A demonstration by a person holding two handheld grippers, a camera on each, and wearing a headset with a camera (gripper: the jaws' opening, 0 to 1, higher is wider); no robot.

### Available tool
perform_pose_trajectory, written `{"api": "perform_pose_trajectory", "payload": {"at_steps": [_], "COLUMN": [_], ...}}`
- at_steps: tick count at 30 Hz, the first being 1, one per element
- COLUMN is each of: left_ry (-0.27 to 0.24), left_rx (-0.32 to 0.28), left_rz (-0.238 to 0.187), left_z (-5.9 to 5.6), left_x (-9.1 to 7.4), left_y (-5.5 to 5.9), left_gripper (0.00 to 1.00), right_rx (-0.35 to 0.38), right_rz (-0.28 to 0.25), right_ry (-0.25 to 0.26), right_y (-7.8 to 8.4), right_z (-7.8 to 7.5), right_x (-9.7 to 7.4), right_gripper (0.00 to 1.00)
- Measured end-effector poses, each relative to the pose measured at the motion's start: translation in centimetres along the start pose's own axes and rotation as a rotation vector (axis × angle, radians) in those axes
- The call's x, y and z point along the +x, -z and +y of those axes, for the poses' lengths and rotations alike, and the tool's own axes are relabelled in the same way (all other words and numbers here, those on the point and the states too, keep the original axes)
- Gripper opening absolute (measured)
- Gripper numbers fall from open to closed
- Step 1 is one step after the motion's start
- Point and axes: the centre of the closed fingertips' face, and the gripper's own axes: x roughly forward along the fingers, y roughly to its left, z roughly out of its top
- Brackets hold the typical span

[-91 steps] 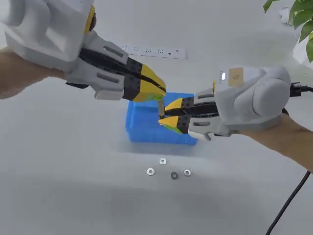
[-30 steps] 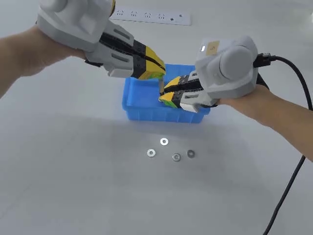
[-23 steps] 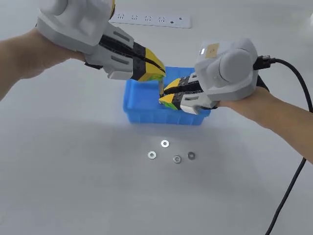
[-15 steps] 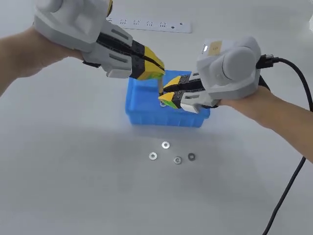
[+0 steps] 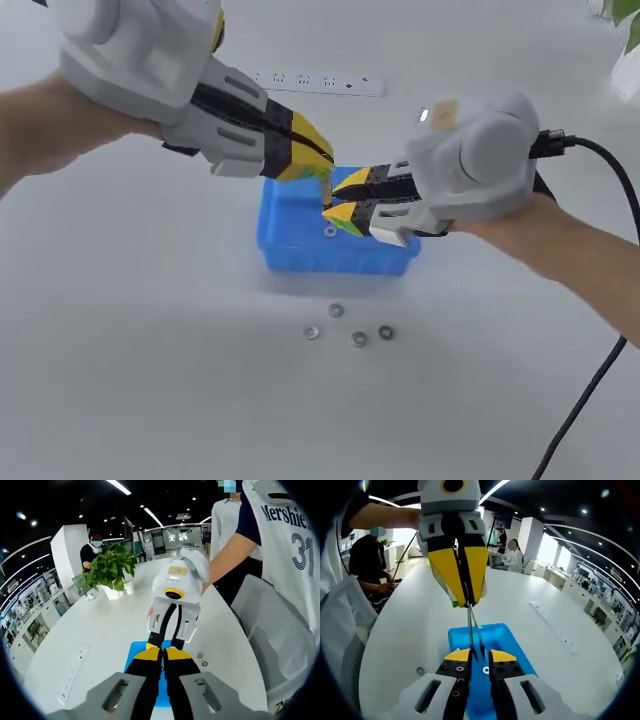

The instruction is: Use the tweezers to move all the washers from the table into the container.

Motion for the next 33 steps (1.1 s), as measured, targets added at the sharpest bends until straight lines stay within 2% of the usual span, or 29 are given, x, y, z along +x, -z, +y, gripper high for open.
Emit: {"api": "perform_pose_trajectory", "payload": {"at_steps": [4, 10, 14, 23, 29, 33], "left_ry": [0.005, 0.014, 0.027, 0.051, 0.064, 0.077], "left_rx": [0.014, 0.022, 0.029, 0.001, -0.019, -0.053], "left_rz": [-0.012, -0.018, -0.021, -0.032, -0.035, -0.040], "left_z": [-0.8, -2.0, -2.6, -4.9, -6.2, -7.5], "left_x": [-0.7, -1.7, -2.1, -2.7, -2.8, -2.7], "left_y": [-0.9, -1.4, -1.2, -0.8, -0.4, 0.0], "left_gripper": [0.05, 0.05, 0.05, 0.05, 0.05, 0.05], "right_rx": [-0.001, -0.032, -0.045, -0.082, -0.089, -0.080], "right_rz": [-0.016, -0.019, -0.019, -0.007, -0.005, -0.009], "right_ry": [0.006, -0.002, -0.011, -0.047, -0.100, -0.136], "right_y": [-1.0, -1.9, -2.3, -2.2, -1.6, -1.2], "right_z": [0.5, 2.0, 2.9, 5.4, 7.4, 8.8], "right_x": [-0.6, -1.2, -1.5, -1.5, -1.2, -1.0], "right_gripper": [0.14, 0.14, 0.14, 0.14, 0.14, 0.14]}}
